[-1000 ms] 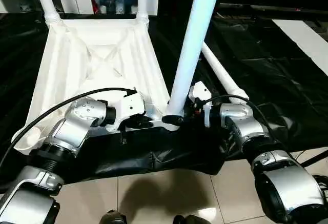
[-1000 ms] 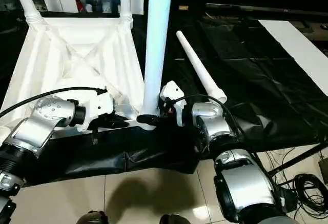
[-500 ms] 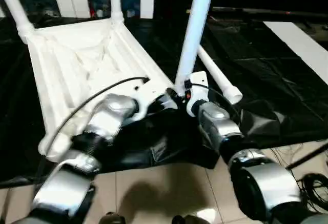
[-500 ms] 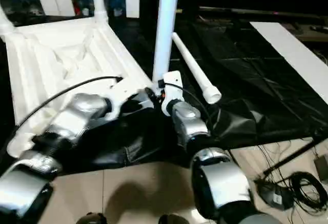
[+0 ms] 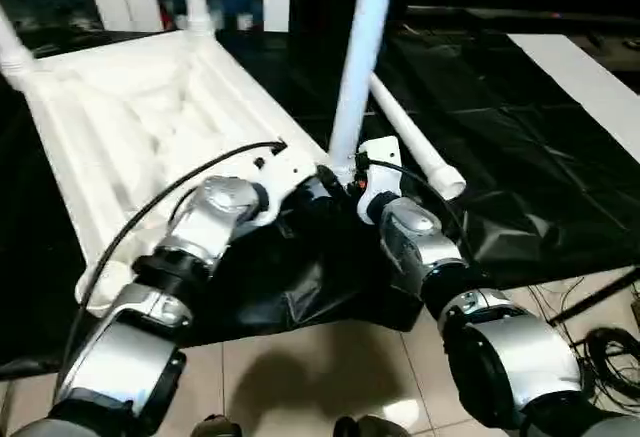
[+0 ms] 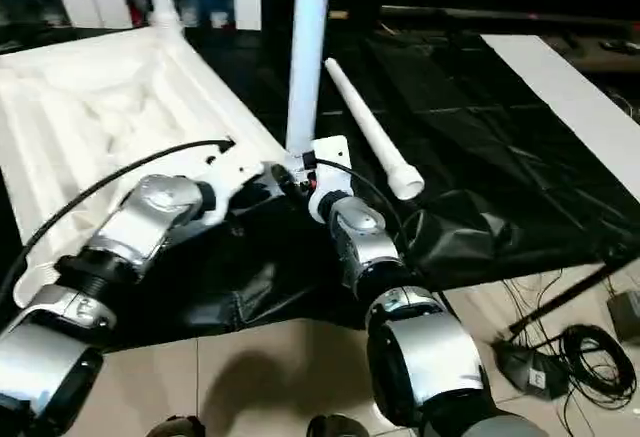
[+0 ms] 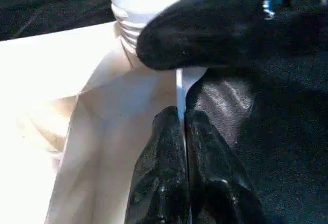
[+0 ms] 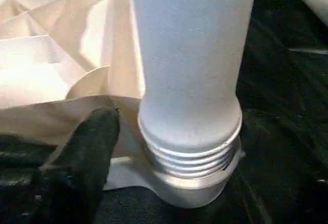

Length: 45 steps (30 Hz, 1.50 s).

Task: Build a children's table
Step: Rotate leg to tighten

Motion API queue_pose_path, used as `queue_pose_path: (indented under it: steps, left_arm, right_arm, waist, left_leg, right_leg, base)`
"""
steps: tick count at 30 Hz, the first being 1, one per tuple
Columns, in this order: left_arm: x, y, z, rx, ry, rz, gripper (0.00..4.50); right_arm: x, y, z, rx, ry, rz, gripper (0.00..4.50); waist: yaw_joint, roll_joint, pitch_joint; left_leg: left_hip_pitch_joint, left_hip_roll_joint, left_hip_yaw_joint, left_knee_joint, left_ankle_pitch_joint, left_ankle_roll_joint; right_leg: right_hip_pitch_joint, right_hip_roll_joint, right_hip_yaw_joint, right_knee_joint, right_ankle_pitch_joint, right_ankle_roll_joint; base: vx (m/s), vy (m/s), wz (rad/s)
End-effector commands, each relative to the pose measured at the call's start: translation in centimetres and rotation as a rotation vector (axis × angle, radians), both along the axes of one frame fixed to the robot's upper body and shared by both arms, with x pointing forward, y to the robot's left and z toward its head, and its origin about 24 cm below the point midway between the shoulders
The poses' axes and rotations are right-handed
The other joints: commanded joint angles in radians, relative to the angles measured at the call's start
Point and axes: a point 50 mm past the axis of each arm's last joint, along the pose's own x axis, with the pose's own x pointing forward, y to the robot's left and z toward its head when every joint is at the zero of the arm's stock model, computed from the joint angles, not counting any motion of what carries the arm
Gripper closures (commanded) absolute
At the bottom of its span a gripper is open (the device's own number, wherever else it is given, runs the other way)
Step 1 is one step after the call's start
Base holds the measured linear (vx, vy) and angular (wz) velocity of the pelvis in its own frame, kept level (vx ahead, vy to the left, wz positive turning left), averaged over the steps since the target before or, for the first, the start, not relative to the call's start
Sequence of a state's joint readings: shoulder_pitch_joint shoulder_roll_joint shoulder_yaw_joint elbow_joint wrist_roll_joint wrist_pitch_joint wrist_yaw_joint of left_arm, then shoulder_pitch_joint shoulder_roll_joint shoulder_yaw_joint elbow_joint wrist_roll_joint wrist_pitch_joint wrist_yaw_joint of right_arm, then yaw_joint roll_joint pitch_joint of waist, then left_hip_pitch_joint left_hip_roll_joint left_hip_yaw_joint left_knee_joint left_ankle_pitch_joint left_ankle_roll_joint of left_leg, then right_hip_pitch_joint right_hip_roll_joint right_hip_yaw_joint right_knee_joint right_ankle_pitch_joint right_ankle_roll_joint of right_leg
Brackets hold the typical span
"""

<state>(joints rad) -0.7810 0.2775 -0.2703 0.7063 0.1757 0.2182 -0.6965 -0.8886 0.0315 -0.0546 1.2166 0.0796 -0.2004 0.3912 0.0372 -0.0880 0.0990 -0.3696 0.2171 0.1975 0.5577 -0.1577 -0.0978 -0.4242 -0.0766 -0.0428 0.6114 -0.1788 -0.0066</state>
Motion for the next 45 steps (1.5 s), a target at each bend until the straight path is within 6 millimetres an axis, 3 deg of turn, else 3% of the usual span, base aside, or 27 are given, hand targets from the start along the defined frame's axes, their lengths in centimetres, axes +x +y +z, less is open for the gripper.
queue_pose_path:
  steps: [1,4,6,10,11,15,18,24,30,38,41,42,43,45]
  left_arm:
    - [-1.1,0.4,-2.2,0.046,0.062,-0.028,4.5]
    - [-2.3,1.4,-2.0,0.045,0.072,-0.178,4.5]
    - [-3.4,1.8,-2.0,0.043,0.095,-0.3,4.5]
    - [-4.8,2.3,-1.9,0.026,0.153,-0.442,4.5]
    - [-4.9,2.3,-1.9,0.022,0.157,-0.446,4.5]
    - [-5.5,2.4,-1.6,-0.007,0.187,-0.496,4.5]
    - [-5.8,2.9,-1.4,-0.003,0.196,-0.519,4.5]
    - [-5.8,3.4,-1.1,0.003,0.184,-0.524,4.5]
    - [-5.7,3.5,-0.9,-0.004,0.181,-0.525,4.5]
    - [-6.1,3.7,-1.2,0.002,0.204,-0.531,4.5]
    - [-5.8,3.6,-1.5,0.008,0.197,-0.502,4.5]
    - [-5.6,3.6,-1.7,0.02,0.188,-0.473,4.5]
    - [-5.5,3.5,-1.8,0.025,0.183,-0.46,4.5]
    - [-4.0,3.3,-2.4,0.055,0.146,-0.293,4.5]
  right_arm:
    - [-0.3,0.9,0.7,-0.041,-0.058,0.152,0.5]
    - [-0.3,-2.0,1.0,-0.087,-0.061,0.283,0.5]
    - [-0.6,-3.1,1.1,-0.116,-0.068,0.384,0.5]
    - [-1.5,-4.2,1.0,-0.11,-0.034,0.552,0.5]
    - [-1.5,-4.3,1.0,-0.107,-0.03,0.56,0.5]
    - [-2.2,-4.5,0.6,-0.111,0.001,0.656,0.5]
    - [-3.0,-4.6,0.1,-0.149,0.03,0.764,0.5]
    - [-2.7,-4.6,0.3,-0.149,0.029,0.75,0.67]
    - [-2.8,-4.3,0.6,-0.127,0.027,0.77,1.08]
    - [-3.1,-4.3,0.0,-0.124,0.039,0.78,1.71]
    - [-2.8,-4.3,-0.4,-0.132,0.045,0.699,1.75]
    - [-2.6,-4.2,-0.7,-0.141,0.046,0.639,1.76]
    - [-2.5,-4.2,-0.8,-0.144,0.047,0.617,1.76]
    - [-1.7,-4.1,-1.5,-0.102,0.079,0.377,1.76]
  waist:
    - [0.008,0.005,-0.058]
    - [0.008,0.003,-0.06]
    - [0.006,0.006,-0.062]
    - [0.01,0.01,-0.063]
    - [0.014,0.012,-0.064]
    - [0.029,0.015,-0.064]
    - [0.036,0.008,-0.062]
    - [0.037,0.006,-0.061]
    - [0.038,0.003,-0.068]
    - [0.041,0.003,-0.071]
    - [0.04,0.001,-0.071]
    - [0.036,-0.01,-0.073]
    - [0.035,-0.008,-0.071]
    - [0.029,-0.006,-0.066]
  left_leg:
    - [0.002,0.014,-0.008,-0.059,-0.23,0.06]
    - [-0.002,0.015,-0.01,-0.058,-0.204,0.081]
    - [0.004,0.017,-0.003,-0.052,-0.173,0.102]
    - [0.005,0.019,0.0,-0.049,-0.146,0.123]
    - [0.012,0.021,0.004,-0.048,-0.135,0.128]
    - [0.014,0.026,0.008,-0.047,-0.13,0.117]
    - [0.013,0.024,0.009,-0.049,-0.155,0.101]
    - [0.013,0.023,0.005,-0.052,-0.18,0.072]
    - [0.011,0.021,0.007,-0.046,-0.124,0.091]
    - [0.011,0.022,0.007,-0.044,-0.121,0.093]
    - [0.01,0.02,0.007,-0.044,-0.12,0.092]
    - [0.009,0.021,0.006,-0.045,-0.136,0.085]
    - [0.009,0.02,0.005,-0.046,-0.143,0.078]
    - [0.014,0.019,0.002,-0.051,-0.188,0.048]
  right_leg:
    - [0.046,-0.055,0.037,-0.075,-0.246,-0.189]
    - [0.053,-0.056,0.036,-0.072,-0.213,-0.199]
    - [0.048,-0.053,0.038,-0.063,-0.14,-0.235]
    - [0.05,-0.051,0.038,-0.052,-0.063,-0.265]
    - [0.046,-0.048,0.039,-0.048,-0.028,-0.285]
    - [0.047,-0.046,0.036,-0.041,-0.01,-0.298]
    - [0.047,-0.049,0.039,-0.047,-0.062,-0.277]
    - [0.045,-0.054,0.041,-0.055,-0.154,-0.242]
    - [0.05,-0.051,0.039,-0.043,-0.066,-0.259]
    - [0.051,-0.051,0.038,-0.041,-0.067,-0.262]
    - [0.049,-0.052,0.039,-0.042,-0.077,-0.258]
    - [0.051,-0.054,0.038,-0.045,-0.11,-0.25]
    - [0.049,-0.056,0.04,-0.047,-0.129,-0.245]
    - [0.042,-0.058,0.043,-0.061,-0.225,-0.218]
  base:
    - [0.0,0.0,0.0]
    - [0.0,0.0,0.0]
    - [0.0,0.0,0.0]
    - [0.0,0.0,0.0]
    - [0.0,0.0,0.0]
    - [0.0,0.0,0.0]
    - [0.0,0.0,0.0]
    - [0.0,0.0,0.0]
    - [0.0,0.0,0.0]
    - [0.0,0.0,0.0]
    - [0.0,0.0,0.0]
    - [0.0,0.0,0.0]
    - [0.0,0.0,0.0]
    - [0.0,0.0,0.0]
